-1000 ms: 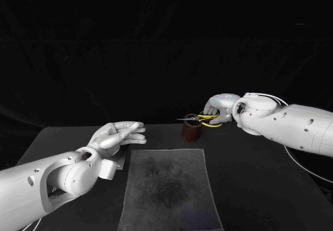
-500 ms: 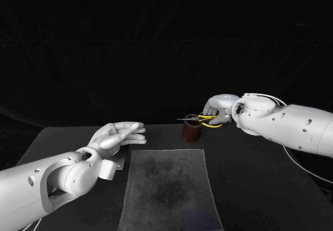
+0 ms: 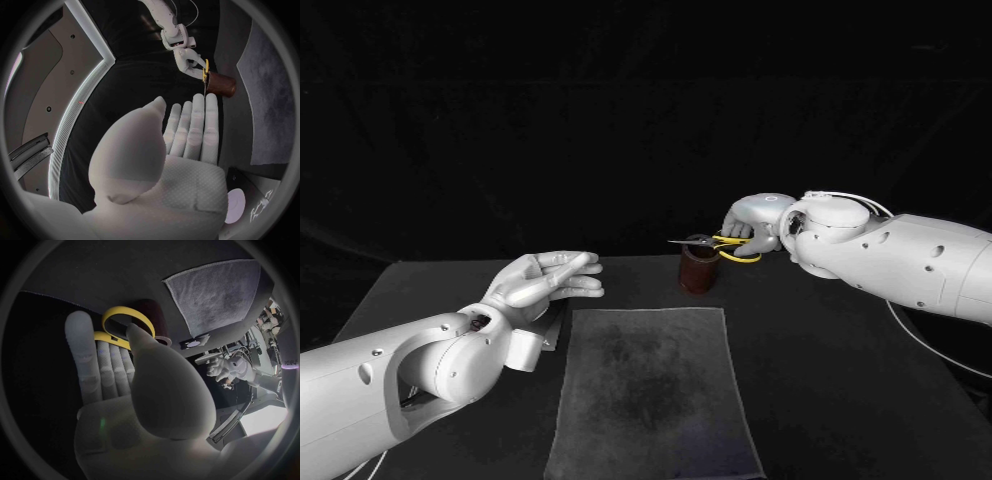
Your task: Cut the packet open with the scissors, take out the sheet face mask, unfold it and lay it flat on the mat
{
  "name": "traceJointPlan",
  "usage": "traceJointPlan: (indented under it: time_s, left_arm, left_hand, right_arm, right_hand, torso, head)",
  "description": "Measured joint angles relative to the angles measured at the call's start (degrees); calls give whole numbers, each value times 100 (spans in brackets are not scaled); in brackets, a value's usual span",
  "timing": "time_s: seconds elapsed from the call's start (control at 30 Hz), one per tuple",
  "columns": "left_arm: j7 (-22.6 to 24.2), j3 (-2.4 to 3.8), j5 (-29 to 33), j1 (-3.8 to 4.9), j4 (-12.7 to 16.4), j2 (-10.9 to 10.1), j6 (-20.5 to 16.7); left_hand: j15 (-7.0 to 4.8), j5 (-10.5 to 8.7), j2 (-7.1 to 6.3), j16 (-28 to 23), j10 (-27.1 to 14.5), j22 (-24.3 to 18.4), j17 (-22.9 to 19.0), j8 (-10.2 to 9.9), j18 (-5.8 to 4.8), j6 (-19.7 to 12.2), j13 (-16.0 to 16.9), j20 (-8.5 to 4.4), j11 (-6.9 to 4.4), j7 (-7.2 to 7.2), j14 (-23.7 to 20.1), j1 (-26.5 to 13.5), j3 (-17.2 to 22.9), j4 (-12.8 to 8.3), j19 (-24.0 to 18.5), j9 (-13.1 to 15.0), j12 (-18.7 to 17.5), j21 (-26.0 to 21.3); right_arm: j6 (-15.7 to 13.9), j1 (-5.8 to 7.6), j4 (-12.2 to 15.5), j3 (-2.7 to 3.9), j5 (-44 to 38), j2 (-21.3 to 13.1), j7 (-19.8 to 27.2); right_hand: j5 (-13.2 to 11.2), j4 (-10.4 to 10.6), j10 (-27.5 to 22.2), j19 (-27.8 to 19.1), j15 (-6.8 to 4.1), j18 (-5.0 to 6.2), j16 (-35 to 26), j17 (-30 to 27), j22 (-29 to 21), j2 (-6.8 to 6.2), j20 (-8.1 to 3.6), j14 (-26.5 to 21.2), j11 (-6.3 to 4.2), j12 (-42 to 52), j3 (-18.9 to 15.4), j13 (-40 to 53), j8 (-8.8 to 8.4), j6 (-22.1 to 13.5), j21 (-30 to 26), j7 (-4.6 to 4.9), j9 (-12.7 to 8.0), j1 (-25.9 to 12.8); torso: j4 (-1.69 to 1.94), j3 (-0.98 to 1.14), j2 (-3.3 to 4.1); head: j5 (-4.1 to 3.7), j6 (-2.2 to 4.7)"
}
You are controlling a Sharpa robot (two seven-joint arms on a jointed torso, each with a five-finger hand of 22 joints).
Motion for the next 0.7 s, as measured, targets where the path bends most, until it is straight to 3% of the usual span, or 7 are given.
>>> traceJointPlan:
  time_s: [0.47,0.7]
  left_arm:
    - [-7,0,0,0,-3,0,7]
    - [-8,0,0,0,-5,1,9]
  left_hand:
    - [0,0,0,0,21,0,7,0,-4,25,0,0,21,6,0,0,0,0,0,-6,0,0]
    - [0,0,0,0,21,0,7,0,-6,25,0,0,21,6,0,0,0,0,0,-5,0,0]
  right_arm:
    - [47,1,8,2,-99,12,-64]
    - [59,1,-1,2,-164,39,-128]
  right_hand:
    - [-1,-47,43,-1,1,-1,0,-10,6,-31,0,41,7,0,85,-1,7,31,0,28,-8,-31]
    - [-12,-93,264,-2,-8,-37,1,-33,23,-115,0,217,4,0,374,-9,94,155,37,25,9,-115]
  torso:
    - [-2,4,5]
    - [-3,6,5]
  head:
    - [-5,-21]
    - [-4,-32]
